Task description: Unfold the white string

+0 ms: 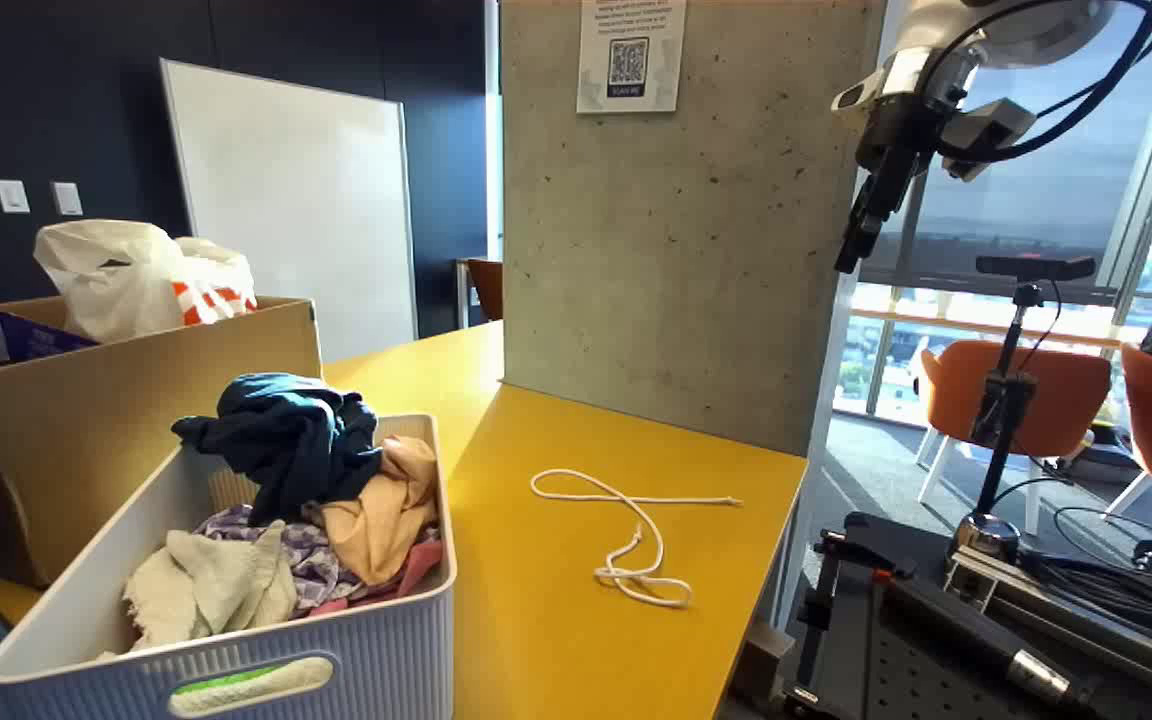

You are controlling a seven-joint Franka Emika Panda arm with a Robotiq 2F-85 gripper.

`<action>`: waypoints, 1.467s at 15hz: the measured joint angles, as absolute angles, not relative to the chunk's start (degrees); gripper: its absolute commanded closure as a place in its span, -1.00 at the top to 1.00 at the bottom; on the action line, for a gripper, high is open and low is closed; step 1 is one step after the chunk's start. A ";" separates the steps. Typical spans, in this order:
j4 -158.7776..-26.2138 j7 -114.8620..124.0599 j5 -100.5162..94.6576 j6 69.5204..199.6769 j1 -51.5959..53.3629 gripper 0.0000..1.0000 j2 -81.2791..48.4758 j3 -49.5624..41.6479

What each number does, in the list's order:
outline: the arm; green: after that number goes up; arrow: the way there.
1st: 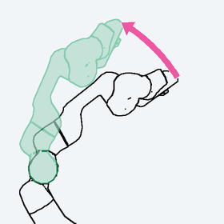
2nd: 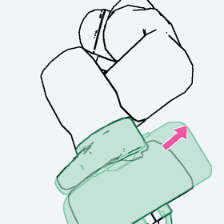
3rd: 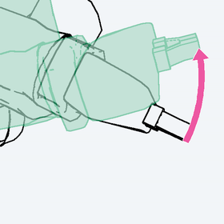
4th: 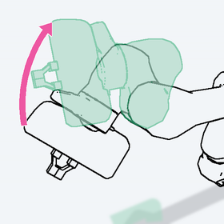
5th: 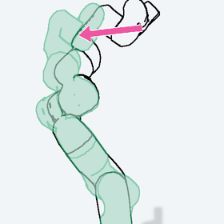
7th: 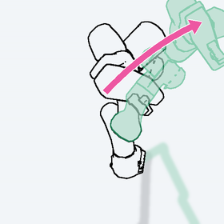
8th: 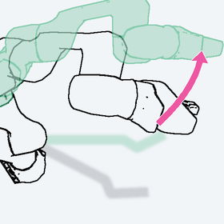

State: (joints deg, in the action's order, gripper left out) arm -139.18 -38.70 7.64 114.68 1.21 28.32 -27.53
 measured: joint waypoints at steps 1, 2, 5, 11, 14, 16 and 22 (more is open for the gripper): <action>-139.16 -38.70 7.64 114.69 1.20 1.00 28.32 -27.53; -139.15 -38.70 7.64 114.69 1.20 1.00 28.32 -27.53; -139.15 -38.70 7.64 114.69 1.20 1.00 28.32 -27.53; -132.72 -42.22 12.99 114.74 1.77 1.00 18.52 -27.01; -125.69 -43.95 17.22 114.76 5.49 1.00 7.58 -27.16; -120.99 -43.61 20.44 114.64 4.82 1.00 0.24 -23.35; -113.76 -25.91 21.22 118.37 1.47 1.00 -14.39 -9.86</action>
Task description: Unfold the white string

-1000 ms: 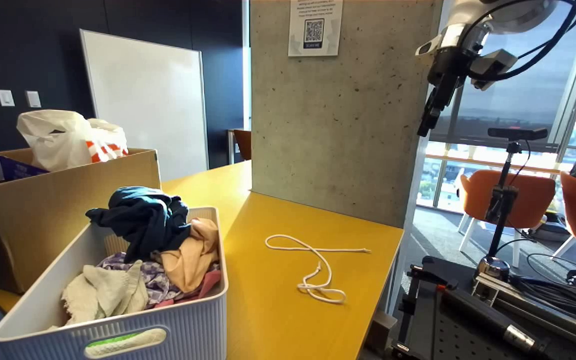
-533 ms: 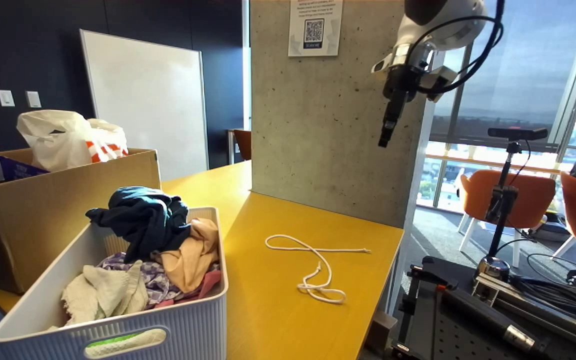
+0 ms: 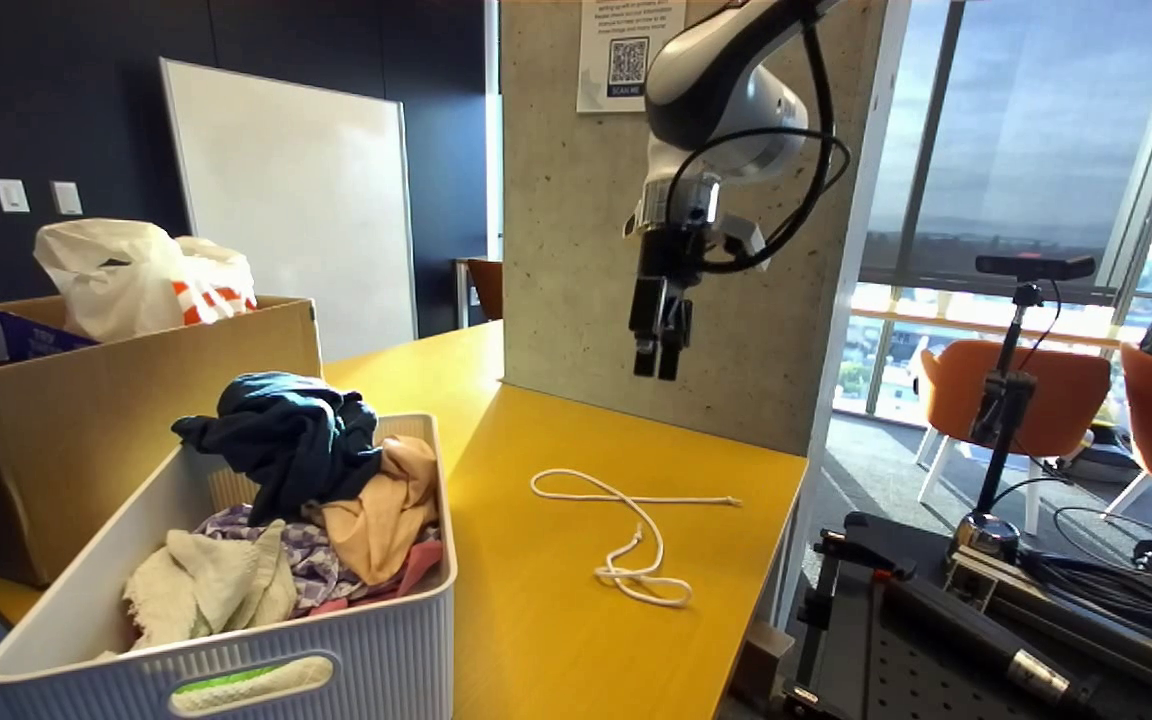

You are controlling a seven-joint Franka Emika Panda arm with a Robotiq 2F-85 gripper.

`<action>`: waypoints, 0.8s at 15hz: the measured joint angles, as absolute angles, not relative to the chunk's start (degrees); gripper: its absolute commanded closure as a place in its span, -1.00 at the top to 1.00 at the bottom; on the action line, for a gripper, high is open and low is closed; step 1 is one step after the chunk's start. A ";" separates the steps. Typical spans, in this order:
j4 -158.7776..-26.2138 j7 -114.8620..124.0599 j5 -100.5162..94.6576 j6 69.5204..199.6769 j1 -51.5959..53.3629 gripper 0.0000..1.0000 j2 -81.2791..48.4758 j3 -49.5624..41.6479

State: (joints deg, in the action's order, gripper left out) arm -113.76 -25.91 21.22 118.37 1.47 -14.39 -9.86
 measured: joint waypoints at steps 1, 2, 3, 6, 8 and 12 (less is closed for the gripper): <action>-114.02 -22.74 21.21 119.37 1.18 1.00 -15.47 -8.74; -114.63 -19.94 21.20 120.32 0.87 1.00 -16.19 -7.88; -115.42 -17.36 21.19 121.06 0.54 1.00 -16.69 -7.21; -117.28 -11.32 20.68 121.40 -0.16 1.00 -18.37 -5.98; -117.23 -9.14 20.00 120.99 -0.34 1.00 -20.35 -5.08; -114.68 -7.43 19.18 119.81 -0.59 1.00 -23.19 -4.55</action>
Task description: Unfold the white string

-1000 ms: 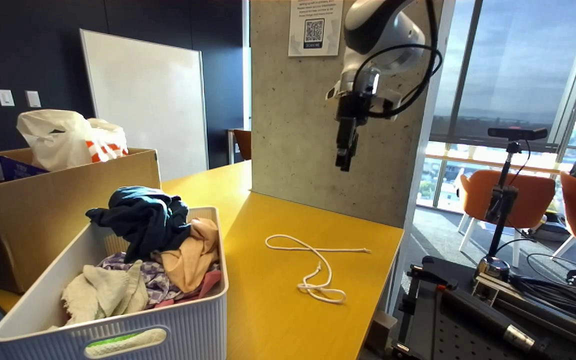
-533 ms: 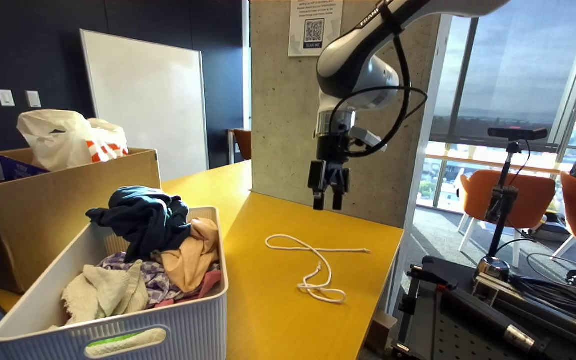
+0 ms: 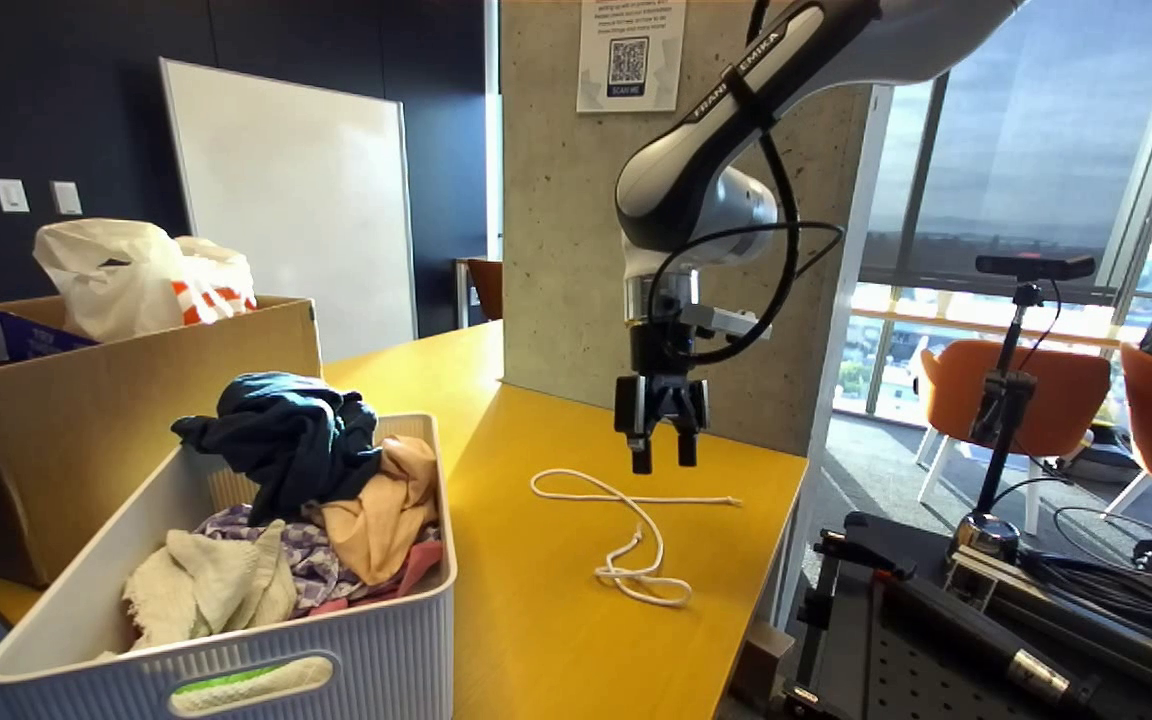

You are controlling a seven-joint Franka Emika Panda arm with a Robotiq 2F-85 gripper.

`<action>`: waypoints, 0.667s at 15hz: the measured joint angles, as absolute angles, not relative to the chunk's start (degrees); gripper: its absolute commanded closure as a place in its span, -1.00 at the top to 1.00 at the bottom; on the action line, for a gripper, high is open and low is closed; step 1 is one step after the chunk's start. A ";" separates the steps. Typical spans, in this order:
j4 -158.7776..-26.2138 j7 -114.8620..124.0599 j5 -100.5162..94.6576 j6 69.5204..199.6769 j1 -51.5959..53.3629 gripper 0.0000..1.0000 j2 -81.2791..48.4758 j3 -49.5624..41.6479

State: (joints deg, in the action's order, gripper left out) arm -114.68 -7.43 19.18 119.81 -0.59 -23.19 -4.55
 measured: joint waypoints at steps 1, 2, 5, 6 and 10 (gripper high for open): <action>-114.41 -7.41 19.17 119.45 -0.75 1.00 -23.23 -4.55; -114.23 -7.39 19.16 119.11 -0.86 1.00 -23.22 -4.55; -114.35 -7.41 19.00 119.32 -1.25 1.00 -23.12 -4.17; -114.88 -7.40 18.58 119.62 -1.26 1.00 -22.88 -3.90; -124.38 -3.27 15.27 125.19 -0.05 1.00 -19.11 -2.98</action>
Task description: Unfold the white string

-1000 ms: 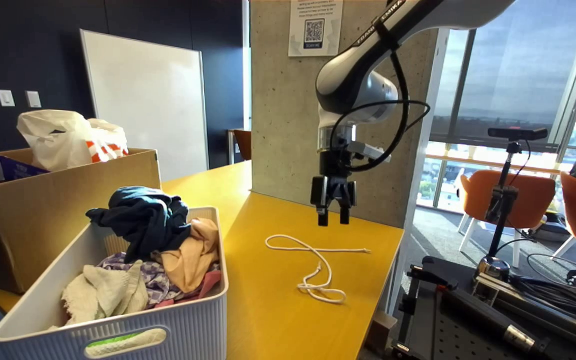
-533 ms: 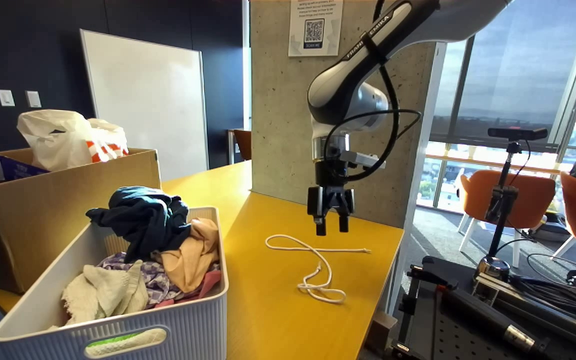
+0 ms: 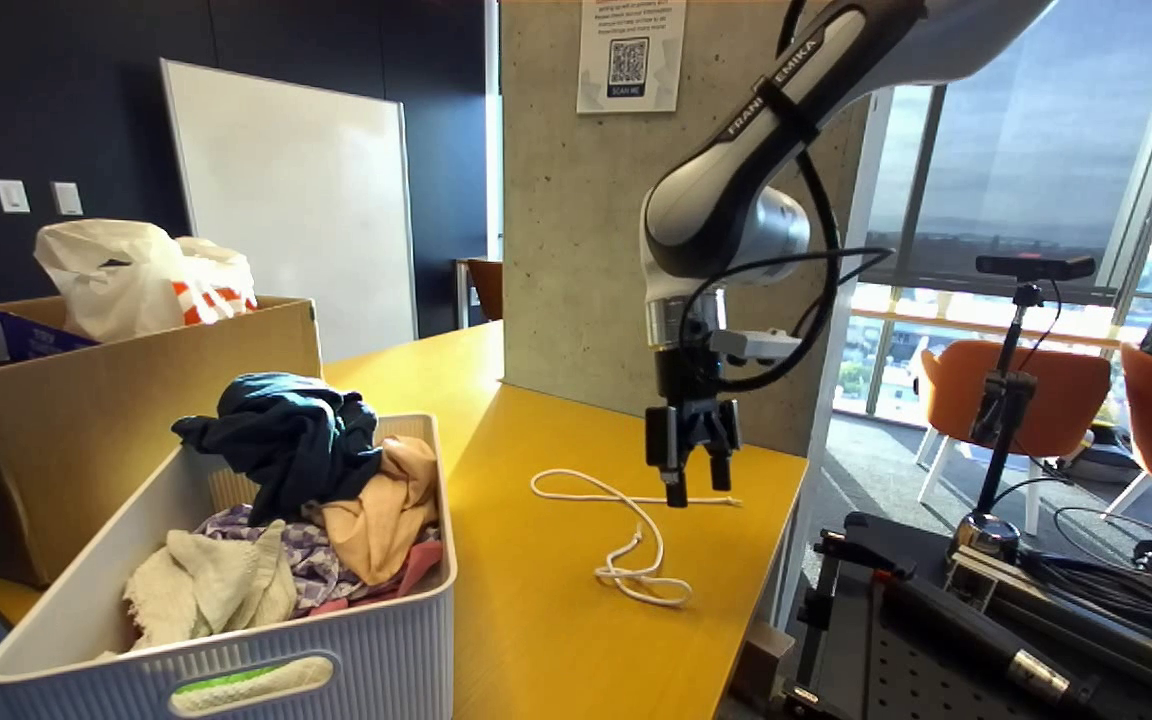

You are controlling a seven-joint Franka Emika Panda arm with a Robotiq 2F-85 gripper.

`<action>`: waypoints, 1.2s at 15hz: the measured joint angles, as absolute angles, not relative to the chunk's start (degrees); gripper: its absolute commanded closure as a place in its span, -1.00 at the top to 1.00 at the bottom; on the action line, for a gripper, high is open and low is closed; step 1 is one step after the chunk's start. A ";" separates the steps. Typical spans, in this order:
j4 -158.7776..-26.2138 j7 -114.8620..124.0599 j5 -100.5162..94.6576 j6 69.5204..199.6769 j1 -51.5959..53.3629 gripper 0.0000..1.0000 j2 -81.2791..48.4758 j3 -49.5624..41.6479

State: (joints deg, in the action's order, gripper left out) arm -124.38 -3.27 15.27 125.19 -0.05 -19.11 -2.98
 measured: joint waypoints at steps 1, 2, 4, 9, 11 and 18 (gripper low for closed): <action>-127.94 -1.46 14.50 127.58 0.45 1.00 -17.69 -2.97; -131.41 0.04 13.67 130.46 0.89 1.00 -16.35 -2.93; -136.40 1.62 12.59 137.03 1.44 1.00 -14.73 -2.51; -136.30 3.02 12.57 148.90 2.09 1.00 -16.51 -0.26; -133.54 3.16 12.24 150.59 2.64 1.00 -18.80 0.58; -123.59 3.12 10.49 151.28 4.06 1.00 -30.53 1.93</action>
State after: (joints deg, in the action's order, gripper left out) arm -123.59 3.12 10.49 151.28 4.06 -30.53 1.93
